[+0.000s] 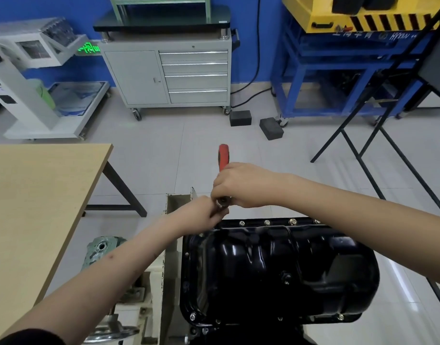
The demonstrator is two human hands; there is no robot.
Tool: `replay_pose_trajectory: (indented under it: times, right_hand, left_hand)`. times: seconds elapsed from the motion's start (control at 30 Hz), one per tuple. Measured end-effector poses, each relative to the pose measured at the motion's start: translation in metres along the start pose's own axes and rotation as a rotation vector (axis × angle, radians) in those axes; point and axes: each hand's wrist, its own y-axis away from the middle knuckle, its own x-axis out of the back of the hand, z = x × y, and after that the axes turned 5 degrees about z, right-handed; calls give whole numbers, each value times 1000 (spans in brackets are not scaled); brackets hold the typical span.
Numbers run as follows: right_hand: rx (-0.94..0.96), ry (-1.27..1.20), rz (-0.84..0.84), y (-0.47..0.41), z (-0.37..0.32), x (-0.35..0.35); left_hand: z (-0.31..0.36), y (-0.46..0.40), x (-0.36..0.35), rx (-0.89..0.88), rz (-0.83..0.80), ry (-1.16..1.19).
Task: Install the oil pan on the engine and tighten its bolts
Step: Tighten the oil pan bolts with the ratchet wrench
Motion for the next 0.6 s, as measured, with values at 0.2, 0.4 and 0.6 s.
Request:
replay_pose_trajectory:
  times: [0.2,0.4,0.6]
  right_hand:
    - [-112,-49,-11,0,-1,-4]
    - [23,6,10,-4,0,-1]
    - [-112,-14,-12,-4,-1,-1]
  left_hand:
    - [-5,4,1,-2,90,8]
    - [-8,2,-2,-23,41,39]
    - [-10,6,-1,26,104,14]
